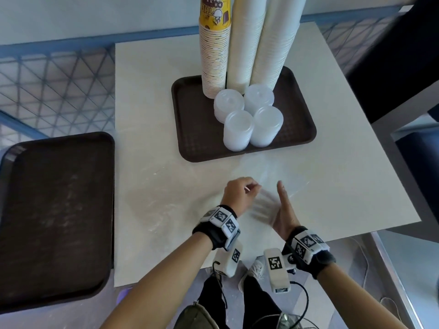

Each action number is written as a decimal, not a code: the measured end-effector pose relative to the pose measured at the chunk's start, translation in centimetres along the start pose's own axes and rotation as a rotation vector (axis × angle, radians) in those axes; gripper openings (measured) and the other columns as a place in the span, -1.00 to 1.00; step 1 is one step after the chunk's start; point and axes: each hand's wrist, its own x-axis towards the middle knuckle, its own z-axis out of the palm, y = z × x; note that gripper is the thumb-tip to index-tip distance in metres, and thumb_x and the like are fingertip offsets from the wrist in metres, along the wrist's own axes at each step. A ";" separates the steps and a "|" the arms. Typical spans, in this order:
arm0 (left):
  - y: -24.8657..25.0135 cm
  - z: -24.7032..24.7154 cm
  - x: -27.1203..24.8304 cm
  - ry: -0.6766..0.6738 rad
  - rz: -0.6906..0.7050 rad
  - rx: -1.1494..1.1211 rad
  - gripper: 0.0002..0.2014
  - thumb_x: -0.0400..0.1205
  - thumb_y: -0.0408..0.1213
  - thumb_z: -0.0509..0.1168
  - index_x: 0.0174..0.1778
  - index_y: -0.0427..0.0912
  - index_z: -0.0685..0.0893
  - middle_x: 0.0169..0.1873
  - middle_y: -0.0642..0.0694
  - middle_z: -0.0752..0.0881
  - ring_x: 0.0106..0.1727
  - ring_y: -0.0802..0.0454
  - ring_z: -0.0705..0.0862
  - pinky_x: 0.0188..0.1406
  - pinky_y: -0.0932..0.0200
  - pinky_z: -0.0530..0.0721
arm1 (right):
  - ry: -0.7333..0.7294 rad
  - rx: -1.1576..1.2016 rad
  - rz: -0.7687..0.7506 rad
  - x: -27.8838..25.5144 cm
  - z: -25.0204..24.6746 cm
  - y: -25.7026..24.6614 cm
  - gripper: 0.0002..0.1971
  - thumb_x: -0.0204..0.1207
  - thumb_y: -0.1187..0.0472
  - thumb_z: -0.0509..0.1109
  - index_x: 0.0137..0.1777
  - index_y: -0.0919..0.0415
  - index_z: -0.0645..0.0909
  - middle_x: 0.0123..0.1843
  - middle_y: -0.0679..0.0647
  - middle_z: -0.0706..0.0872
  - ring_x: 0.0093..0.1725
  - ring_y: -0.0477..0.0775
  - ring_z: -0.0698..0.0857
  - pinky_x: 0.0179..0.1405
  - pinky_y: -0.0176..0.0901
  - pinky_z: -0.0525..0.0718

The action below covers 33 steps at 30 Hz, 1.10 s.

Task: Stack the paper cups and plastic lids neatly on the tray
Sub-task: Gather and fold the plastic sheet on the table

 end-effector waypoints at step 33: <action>-8.2 -11.1 -9.5 0.576 -0.089 0.141 -0.91 0.57 -0.45 0.32 -0.08 -0.29 0.73 0.08 -0.13 0.69 -0.06 0.01 0.68 -0.10 0.06 0.71 | -0.028 -0.436 0.183 2.7 -0.9 -1.5 -0.69 0.62 0.40 0.10 0.27 0.25 0.56 0.01 0.29 0.72 -0.01 0.24 0.72 -0.09 -0.04 0.68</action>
